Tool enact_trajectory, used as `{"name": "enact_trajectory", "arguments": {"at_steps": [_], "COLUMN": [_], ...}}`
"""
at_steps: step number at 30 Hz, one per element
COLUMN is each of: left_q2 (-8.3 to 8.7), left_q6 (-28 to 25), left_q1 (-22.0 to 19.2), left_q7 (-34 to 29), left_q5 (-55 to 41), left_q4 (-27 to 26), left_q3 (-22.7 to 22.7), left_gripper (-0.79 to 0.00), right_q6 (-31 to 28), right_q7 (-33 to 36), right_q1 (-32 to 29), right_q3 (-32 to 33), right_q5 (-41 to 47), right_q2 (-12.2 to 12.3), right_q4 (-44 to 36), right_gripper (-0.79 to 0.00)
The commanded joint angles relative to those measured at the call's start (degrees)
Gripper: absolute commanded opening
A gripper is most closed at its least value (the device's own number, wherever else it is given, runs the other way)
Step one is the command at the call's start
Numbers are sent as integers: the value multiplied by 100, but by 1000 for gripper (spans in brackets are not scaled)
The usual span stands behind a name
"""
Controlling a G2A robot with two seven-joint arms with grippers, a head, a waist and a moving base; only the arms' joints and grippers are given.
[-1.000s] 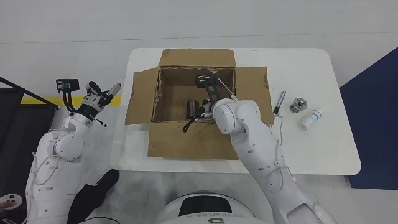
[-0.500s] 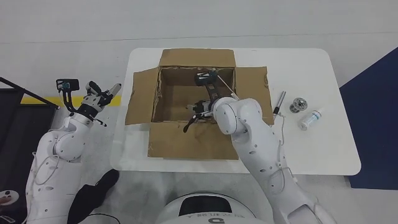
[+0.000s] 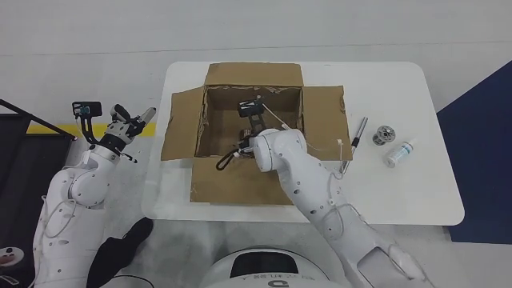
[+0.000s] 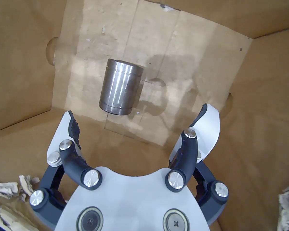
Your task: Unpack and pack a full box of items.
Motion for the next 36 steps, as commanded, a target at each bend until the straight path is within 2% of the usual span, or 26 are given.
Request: {"name": "enact_trajectory", "arguments": {"at_steps": [1,6,12,19,22,24,25,27,30,33,35,36], "left_q2": [0,0,0,0,0,0,0,0,0,0,0,0], "left_q6": [0,0,0,0,0,0,0,0,0,0,0,0], "left_q1": [0,0,0,0,0,0,0,0,0,0,0,0], "left_q7": [0,0,0,0,0,0,0,0,0,0,0,0], "left_q5": [0,0,0,0,0,0,0,0,0,0,0,0], "left_q4": [0,0,0,0,0,0,0,0,0,0,0,0], "left_q3": [0,0,0,0,0,0,0,0,0,0,0,0], "left_gripper": [0,0,0,0,0,0,0,0,0,0,0,0], "right_q6": [124,464,1166,1340,1358,1379,1392,1470,1662,1624,1612,1598], "right_q7": [-70,-220,-378,-396,-414,-435,-448,-526,-717,-680,-668,-654], "right_q1": [93,359,638,960,1084,1139,1163,1208,1250,1300,1314,1313], "right_q3": [-185,-462,-644,-631,-630,-619,-610,-574,-513,-455,-410,-388], "right_q5": [-58,-23,-202,-98,-67,-73,-86,-175,-426,-465,-507,-531], "right_q2": [-58,-213,-386,-614,-721,-780,-807,-855,-945,-1054,-1114,-1139], "right_q4": [182,736,1413,2309,2558,2672,2724,2859,3170,3357,3410,3406], "right_gripper": [0,0,0,-77,-157,-317,-363,-413,-425,-517,-736,-785]}}
